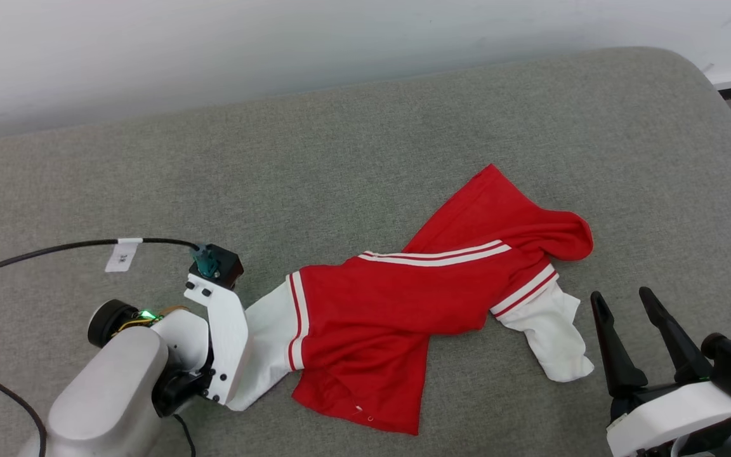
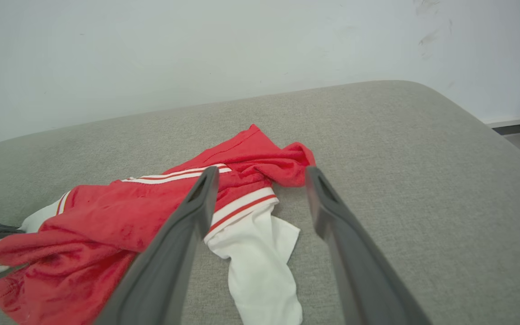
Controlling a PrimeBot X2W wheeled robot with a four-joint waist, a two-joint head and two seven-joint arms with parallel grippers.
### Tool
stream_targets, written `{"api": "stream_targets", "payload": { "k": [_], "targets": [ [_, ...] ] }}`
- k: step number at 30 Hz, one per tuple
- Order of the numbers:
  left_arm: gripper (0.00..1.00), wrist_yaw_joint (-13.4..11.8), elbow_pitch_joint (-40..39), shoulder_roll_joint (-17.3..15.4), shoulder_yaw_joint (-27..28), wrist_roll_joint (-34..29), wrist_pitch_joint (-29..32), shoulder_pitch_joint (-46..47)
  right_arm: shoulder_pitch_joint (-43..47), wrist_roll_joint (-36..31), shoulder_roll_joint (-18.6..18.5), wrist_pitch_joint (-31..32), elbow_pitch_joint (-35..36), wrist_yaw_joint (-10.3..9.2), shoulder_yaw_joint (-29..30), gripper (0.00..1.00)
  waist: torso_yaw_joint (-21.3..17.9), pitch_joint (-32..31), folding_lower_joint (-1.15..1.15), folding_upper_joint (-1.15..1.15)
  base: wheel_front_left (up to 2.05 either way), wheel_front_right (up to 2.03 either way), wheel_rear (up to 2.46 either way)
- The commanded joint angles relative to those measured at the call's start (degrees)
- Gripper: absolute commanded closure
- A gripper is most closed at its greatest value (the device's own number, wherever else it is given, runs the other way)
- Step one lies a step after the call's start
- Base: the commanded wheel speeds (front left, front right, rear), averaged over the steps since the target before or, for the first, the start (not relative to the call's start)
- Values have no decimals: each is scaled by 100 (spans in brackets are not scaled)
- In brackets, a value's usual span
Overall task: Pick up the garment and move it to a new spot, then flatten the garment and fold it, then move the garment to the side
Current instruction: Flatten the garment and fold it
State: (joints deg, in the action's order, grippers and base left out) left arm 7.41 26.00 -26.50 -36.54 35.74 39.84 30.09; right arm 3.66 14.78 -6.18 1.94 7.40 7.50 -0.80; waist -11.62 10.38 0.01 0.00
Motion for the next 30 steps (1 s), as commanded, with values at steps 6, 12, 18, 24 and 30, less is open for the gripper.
{"api": "stream_targets", "payload": {
  "k": [6,12,18,24,30],
  "targets": [
    [100,-183,-31,53,148,-357,-1208,153,6,-15,-40,41,-33,-2,111,0,180,-290,-1,0,0,0,0],
    [100,-322,-725,133,140,-687,-2180,102,204,-77,3,144,24,-2,269,0,507,-692,-1,0,0,0,0],
    [100,-432,-1864,123,-172,-770,-2327,-631,442,-115,73,270,146,-2,431,0,809,-997,-1,0,0,0,0],
    [100,-391,-2695,62,-763,-615,-1897,-1585,603,-134,143,356,251,-2,544,0,1043,-1126,-1,0,0,0,0],
    [100,-185,-2650,197,-1539,-492,-1559,-2143,578,-119,192,418,274,-2,579,0,1139,-1144,-1,0,0,0,0]
  ]
}}
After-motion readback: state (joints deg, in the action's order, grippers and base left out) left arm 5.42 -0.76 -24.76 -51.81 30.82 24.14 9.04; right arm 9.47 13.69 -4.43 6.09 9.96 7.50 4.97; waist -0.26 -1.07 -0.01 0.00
